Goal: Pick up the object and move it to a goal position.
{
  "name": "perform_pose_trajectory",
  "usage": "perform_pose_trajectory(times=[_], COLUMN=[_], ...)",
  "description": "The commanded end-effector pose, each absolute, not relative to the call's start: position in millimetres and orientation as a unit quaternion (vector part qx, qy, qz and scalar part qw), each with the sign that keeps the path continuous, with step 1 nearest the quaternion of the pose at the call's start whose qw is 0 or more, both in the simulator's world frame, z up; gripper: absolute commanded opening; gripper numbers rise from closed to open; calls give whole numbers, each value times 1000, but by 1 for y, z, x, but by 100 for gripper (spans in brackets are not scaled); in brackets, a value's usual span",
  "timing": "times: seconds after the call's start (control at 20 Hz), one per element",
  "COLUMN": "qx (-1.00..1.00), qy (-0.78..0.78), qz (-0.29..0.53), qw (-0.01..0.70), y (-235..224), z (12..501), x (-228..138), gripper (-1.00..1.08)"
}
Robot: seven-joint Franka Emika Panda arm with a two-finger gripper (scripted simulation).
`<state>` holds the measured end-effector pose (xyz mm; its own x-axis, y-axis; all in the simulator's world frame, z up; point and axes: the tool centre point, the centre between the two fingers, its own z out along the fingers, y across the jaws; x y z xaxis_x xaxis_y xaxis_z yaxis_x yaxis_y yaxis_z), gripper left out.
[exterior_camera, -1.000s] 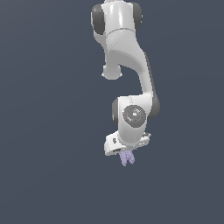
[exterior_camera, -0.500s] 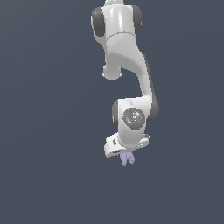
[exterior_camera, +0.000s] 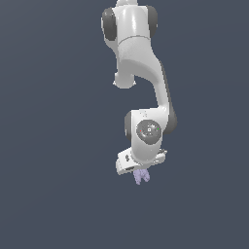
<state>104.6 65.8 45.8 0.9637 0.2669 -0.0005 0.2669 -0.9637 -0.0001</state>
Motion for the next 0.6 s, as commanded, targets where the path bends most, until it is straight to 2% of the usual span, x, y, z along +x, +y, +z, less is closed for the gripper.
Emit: perform_pose_trajectory(times=[0.0,0.55], qx=[-991,-991], qy=[-135,-135], qz=[0,0], qw=[0,0], y=[65,40], z=[47,74], x=[104,87], gripper=[-100,-100])
